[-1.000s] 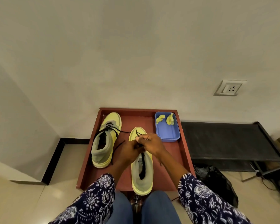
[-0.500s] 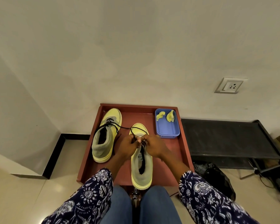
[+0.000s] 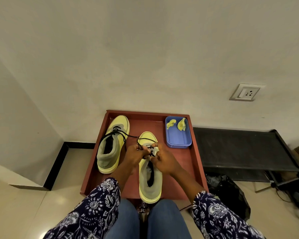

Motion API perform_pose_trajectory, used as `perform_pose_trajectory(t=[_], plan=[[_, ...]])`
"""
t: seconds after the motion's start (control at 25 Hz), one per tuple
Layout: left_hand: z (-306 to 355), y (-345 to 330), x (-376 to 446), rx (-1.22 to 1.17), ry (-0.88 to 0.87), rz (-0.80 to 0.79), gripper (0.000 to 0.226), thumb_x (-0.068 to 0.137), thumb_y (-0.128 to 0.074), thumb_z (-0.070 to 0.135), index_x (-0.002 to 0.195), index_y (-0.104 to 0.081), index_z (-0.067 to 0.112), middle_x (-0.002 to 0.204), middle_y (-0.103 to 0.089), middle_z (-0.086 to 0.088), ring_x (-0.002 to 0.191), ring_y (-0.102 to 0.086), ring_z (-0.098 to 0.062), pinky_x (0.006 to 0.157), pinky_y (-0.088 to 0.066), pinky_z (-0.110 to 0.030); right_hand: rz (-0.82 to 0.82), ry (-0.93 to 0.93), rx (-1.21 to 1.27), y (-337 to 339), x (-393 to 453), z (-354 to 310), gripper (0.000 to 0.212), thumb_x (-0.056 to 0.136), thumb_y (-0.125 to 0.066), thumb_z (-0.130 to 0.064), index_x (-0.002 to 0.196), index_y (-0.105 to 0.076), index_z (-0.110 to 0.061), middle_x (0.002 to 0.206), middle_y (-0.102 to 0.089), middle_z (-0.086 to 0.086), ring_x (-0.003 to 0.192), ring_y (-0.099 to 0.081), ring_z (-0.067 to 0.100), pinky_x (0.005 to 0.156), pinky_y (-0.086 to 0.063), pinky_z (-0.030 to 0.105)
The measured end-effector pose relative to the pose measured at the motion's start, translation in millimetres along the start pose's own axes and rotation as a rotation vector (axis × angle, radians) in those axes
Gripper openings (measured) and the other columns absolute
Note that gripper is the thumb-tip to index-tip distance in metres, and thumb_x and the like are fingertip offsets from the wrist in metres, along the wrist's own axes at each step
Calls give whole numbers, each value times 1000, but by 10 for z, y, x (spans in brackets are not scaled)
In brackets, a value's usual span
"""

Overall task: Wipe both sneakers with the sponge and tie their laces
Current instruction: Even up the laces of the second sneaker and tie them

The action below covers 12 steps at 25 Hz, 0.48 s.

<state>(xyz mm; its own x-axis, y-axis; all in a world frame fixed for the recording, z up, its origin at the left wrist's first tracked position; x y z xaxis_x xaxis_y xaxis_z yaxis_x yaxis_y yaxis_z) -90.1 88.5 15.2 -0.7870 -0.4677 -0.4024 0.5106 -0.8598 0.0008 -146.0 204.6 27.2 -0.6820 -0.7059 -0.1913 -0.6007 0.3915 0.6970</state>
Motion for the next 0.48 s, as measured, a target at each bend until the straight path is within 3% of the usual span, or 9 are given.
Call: perform_pose_trajectory(t=[0.04,0.12,0.28,0.36,0.48], plan=[[-5,10,3,57,-27,12,21,81,-58,-11,69,-54,7,67,-55,-9,62,-54,-16,56,-49,-16,-7,-16,-1,16,1,-2,36,89,-54,-18,122,-39,-15,74,-52,-10,63,-48,9,58,-38,15],[-15,18,11,232,-101,59,26,74,-61,-10,66,-54,13,67,-57,-3,68,-55,-17,66,-48,-24,-32,-45,-18,34,10,5,31,92,-51,-25,120,-43,-15,85,-56,-1,70,-50,16,60,-39,25],[-10,-62,-3,514,-261,122,34,70,-54,-10,59,-48,22,66,-58,6,67,-55,-15,63,-41,-21,-35,-113,-21,76,76,11,28,92,-45,-13,119,-53,-10,116,-62,13,101,-58,29,82,-44,30],[-13,-77,15,575,-313,149,37,69,-51,-10,57,-46,25,63,-58,9,66,-54,-15,56,-35,-12,-46,-75,-34,91,104,-36,28,90,-43,-3,113,-59,-6,113,-62,12,104,-57,27,78,-42,25],[-44,-64,32,600,-380,174,36,70,-52,-10,57,-46,23,66,-63,1,65,-55,-18,54,-34,-15,-84,-85,68,68,157,-33,30,86,-40,5,106,-60,-2,100,-60,10,90,-52,20,67,-37,21]])
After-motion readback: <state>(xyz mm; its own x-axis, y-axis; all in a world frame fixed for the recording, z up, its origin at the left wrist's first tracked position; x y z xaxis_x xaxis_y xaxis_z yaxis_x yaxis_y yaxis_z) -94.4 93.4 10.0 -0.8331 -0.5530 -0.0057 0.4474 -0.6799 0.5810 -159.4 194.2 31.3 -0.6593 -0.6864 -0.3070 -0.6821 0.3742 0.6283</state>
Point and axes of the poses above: each hand's wrist, its own x-axis towards the middle knuckle, its own y-axis out of the back of the hand, z = x × y, the point moved 3 cm from there along x, towards the middle knuckle
